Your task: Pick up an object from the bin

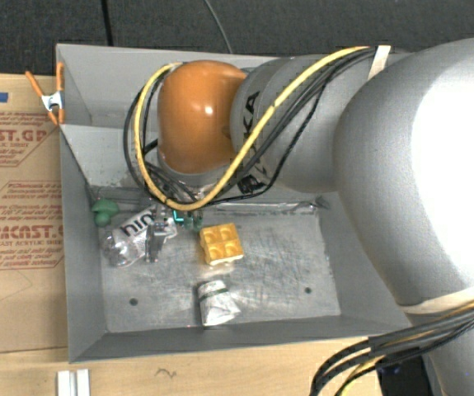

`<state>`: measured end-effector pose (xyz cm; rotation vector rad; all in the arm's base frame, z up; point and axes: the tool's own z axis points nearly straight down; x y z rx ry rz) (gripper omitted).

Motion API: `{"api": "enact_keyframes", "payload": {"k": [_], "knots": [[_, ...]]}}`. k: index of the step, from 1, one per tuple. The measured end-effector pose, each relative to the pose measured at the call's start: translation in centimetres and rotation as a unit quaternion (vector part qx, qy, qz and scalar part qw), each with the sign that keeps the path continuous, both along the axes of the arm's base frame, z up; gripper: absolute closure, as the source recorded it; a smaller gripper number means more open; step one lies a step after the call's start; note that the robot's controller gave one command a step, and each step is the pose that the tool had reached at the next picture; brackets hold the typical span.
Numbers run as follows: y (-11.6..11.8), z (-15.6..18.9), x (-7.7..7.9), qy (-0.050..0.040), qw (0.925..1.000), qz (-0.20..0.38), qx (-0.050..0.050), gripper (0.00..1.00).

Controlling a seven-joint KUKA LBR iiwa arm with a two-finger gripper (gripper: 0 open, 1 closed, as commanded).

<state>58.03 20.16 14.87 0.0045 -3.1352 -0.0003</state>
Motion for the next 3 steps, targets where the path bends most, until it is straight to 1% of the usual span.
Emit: {"api": "enact_keyframes", "payload": {"k": [1,2,3], "knots": [[0.0,0.3,0.1,-0.0018,1.0000,0.000,0.000,0.00],[-3.3,-5.5,1.0,-0.0060,0.9950,0.100,0.003,1.00],[-3.3,-5.5,1.0,-0.0060,0.9950,0.099,0.003,1.00]]}}
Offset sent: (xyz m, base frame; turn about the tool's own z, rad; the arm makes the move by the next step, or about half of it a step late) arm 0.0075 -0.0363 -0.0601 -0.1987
